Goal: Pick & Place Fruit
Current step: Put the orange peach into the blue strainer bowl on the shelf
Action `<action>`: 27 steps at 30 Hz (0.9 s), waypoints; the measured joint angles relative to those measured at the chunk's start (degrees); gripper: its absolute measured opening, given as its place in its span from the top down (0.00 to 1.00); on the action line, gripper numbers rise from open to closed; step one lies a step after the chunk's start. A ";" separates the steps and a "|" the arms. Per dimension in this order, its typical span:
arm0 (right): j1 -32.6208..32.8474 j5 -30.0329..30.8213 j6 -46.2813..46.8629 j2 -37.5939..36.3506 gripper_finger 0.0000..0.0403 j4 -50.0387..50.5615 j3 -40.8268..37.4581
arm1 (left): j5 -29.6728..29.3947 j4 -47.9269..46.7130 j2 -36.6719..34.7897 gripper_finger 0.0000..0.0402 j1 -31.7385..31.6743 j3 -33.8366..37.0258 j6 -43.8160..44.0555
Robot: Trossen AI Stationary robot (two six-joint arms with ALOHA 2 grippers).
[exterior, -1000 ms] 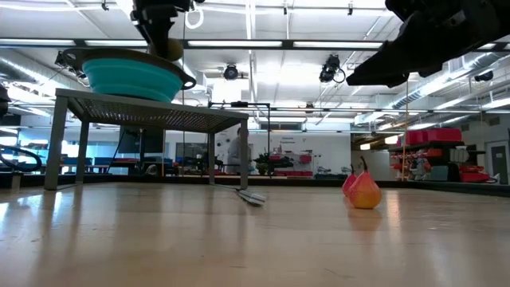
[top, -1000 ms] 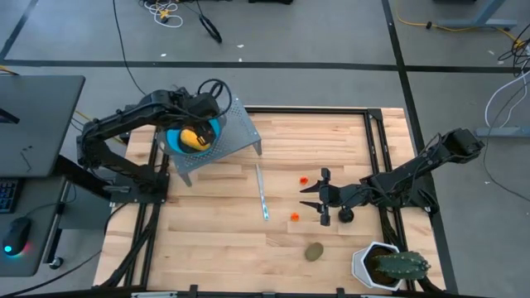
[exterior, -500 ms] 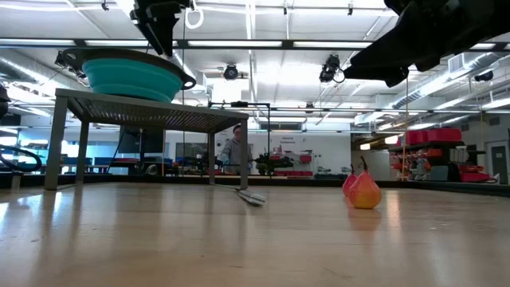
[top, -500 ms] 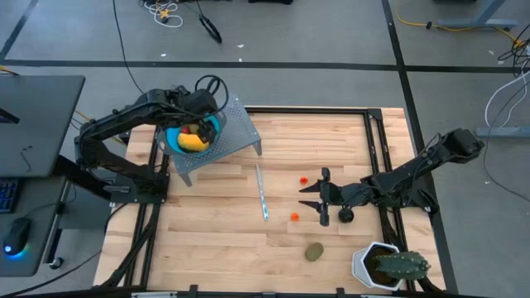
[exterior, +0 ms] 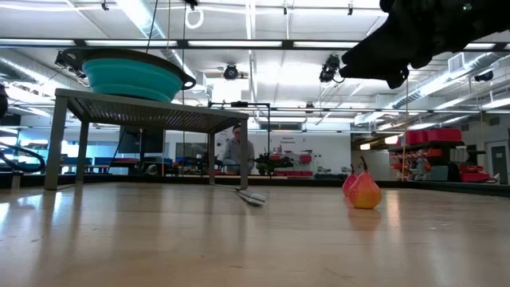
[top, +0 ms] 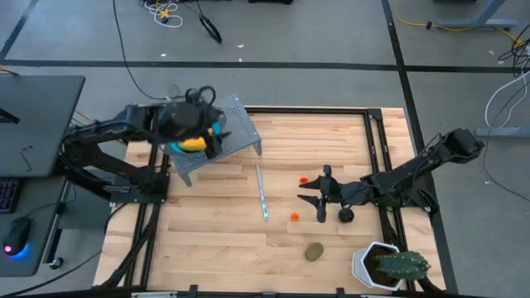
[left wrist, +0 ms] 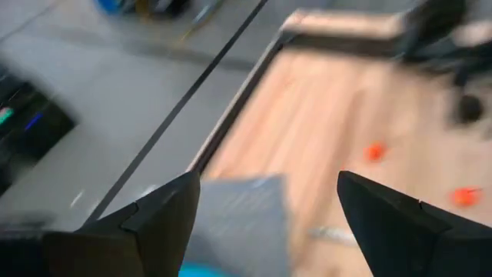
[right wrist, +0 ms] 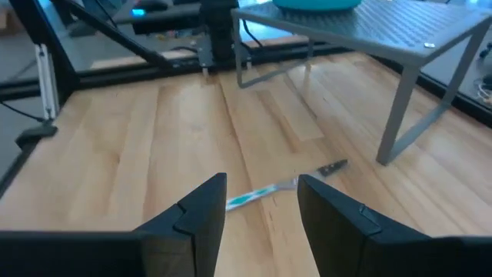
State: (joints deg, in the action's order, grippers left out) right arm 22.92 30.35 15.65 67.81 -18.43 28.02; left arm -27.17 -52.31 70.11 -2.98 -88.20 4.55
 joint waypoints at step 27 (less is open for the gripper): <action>-11.86 2.60 15.63 11.77 0.57 24.57 5.78 | 1.12 71.72 -6.58 0.28 24.78 45.65 -15.74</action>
State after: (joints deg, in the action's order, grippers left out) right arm 11.05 32.95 31.28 79.58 6.14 33.80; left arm -26.05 19.42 63.53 21.80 -42.54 -11.20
